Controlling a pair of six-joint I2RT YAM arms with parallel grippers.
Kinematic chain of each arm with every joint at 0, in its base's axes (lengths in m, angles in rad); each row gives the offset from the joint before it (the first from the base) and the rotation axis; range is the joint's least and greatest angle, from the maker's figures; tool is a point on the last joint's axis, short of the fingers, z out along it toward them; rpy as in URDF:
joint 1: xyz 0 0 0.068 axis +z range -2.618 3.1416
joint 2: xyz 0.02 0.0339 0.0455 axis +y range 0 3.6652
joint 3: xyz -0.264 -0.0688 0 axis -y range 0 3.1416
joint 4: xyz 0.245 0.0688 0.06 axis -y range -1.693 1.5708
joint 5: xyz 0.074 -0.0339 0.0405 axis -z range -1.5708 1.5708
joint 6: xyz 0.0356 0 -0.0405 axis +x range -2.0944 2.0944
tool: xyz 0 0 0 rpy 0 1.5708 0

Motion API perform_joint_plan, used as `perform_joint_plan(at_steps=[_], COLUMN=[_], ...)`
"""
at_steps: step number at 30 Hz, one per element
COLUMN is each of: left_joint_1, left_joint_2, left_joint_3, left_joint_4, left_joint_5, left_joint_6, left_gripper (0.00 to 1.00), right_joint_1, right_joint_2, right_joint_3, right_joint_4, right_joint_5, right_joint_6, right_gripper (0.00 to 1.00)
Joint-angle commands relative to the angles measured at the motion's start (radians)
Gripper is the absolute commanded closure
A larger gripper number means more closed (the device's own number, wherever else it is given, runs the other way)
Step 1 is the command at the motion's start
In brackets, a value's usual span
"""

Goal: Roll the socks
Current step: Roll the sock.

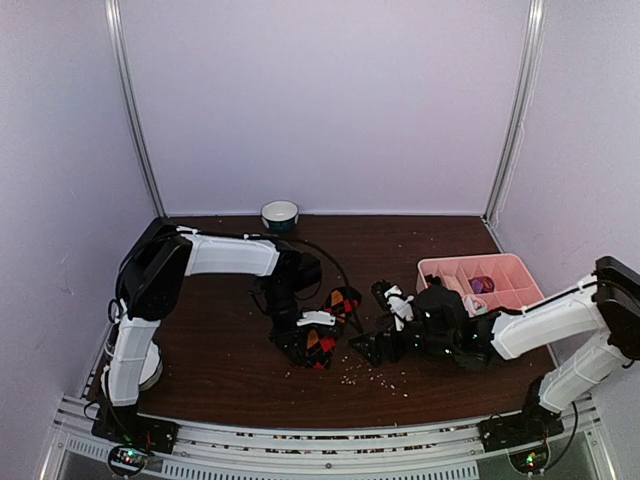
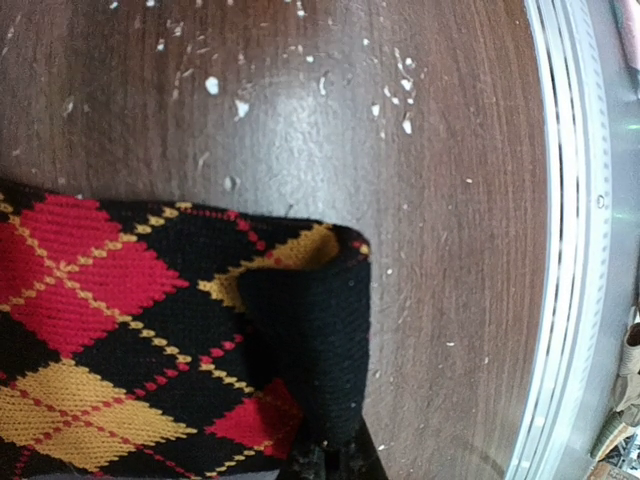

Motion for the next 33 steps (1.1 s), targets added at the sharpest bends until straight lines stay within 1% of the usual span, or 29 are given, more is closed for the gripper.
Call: perform_joint_plan(at_steps=[1,3,5,6,7,8,10,12,15,16,18,20,23,25,29,33], left_joint_1=[0.001,0.001,0.001,0.001,0.001,0.002,0.003,0.003,0.003,0.003,0.002,0.003,0.002,0.003,0.003,0.003], left_joint_2=[0.027,0.029,0.029,0.030,0.033,0.035,0.043,0.061,0.102,0.114,0.140,0.170,0.209,0.214,0.222,0.224], left_joint_3=[0.040,0.041,0.035,0.032,0.030,0.031,0.035,0.055,0.109,0.125,0.159,0.204,0.253,0.259,0.264,0.262], left_joint_4=[-0.044,-0.045,-0.040,-0.037,-0.038,-0.037,-0.042,-0.062,-0.112,-0.122,-0.143,-0.180,-0.214,-0.217,-0.217,-0.215], left_joint_5=[-0.009,-0.013,-0.017,-0.016,-0.011,-0.004,0.012,0.032,0.052,0.051,0.049,0.047,0.043,0.038,0.015,0.009], left_joint_6=[0.034,0.038,0.038,0.036,0.037,0.035,0.032,0.033,0.035,0.031,0.022,0.014,0.001,-0.003,-0.007,-0.012], left_gripper=[1.00,1.00,1.00,1.00,1.00,1.00,1.00,1.00,1.00,1.00,1.00,1.00,1.00,1.00,1.00,1.00], right_joint_1=[0.045,0.038,-0.008,-0.025,-0.041,-0.047,-0.043,0.002,0.129,0.175,0.241,0.290,0.334,0.360,0.354,0.316], right_joint_2=[-0.207,-0.300,-0.397,-0.447,-0.490,-0.521,-0.560,-0.565,-0.539,-0.523,-0.469,-0.381,-0.194,-0.071,0.124,0.266], right_joint_3=[-0.099,-0.163,-0.247,-0.299,-0.344,-0.369,-0.338,-0.300,-0.256,-0.249,-0.256,-0.236,-0.124,-0.046,0.065,0.189], right_joint_4=[-0.043,-0.026,0.036,0.096,0.191,0.224,0.120,0.011,-0.079,-0.082,-0.021,0.041,0.021,0.015,0.073,0.046], right_joint_5=[0.345,0.441,0.436,0.424,0.374,0.330,0.275,0.282,0.358,0.370,0.314,0.266,0.217,0.212,0.199,0.121], right_joint_6=[-0.039,0.104,0.237,0.276,0.277,0.234,0.150,0.066,-0.079,-0.123,-0.220,-0.293,-0.390,-0.475,-0.567,-0.613], right_gripper=[0.00,0.01,0.01,0.00,0.00,0.00,0.00,0.08,0.19,0.21,0.26,0.29,0.30,0.30,0.37,0.48])
